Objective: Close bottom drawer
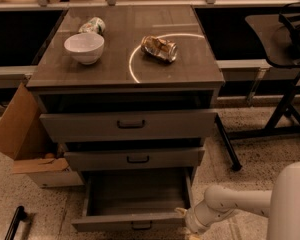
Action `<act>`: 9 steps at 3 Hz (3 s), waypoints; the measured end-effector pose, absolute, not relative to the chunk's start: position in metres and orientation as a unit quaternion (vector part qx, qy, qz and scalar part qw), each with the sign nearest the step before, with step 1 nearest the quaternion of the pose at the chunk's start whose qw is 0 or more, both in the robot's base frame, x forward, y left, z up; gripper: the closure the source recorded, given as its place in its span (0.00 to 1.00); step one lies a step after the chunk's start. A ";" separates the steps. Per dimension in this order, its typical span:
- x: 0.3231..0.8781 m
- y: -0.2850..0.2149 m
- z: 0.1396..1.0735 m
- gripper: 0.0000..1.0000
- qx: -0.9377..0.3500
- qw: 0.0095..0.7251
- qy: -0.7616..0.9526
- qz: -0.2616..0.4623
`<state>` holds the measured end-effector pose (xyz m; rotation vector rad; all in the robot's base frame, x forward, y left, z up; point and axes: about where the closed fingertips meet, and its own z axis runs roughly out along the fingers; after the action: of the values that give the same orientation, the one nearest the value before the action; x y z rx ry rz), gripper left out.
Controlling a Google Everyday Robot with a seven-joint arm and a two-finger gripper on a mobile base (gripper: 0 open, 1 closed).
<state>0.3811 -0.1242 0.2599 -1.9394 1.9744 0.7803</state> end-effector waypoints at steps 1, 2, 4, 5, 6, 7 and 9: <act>0.382 -0.133 0.237 0.18 -0.669 0.145 0.676 0.271; 0.383 -0.141 0.225 0.41 -0.666 0.158 0.678 0.271; 0.389 -0.156 0.184 0.87 -0.645 0.150 0.708 0.246; 0.395 -0.160 0.166 1.00 -0.623 0.165 0.731 0.226; 0.408 -0.158 0.151 1.00 -0.609 0.176 0.746 0.203; 0.439 -0.146 0.140 1.00 -0.597 0.202 0.756 0.175; 0.443 -0.144 0.139 1.00 -0.600 0.206 0.754 0.169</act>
Offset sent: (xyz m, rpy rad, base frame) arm 0.0062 -0.0303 -0.0464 0.0542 -0.0564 -0.0337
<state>0.4426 -0.1436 0.1388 -1.6717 2.1007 0.4708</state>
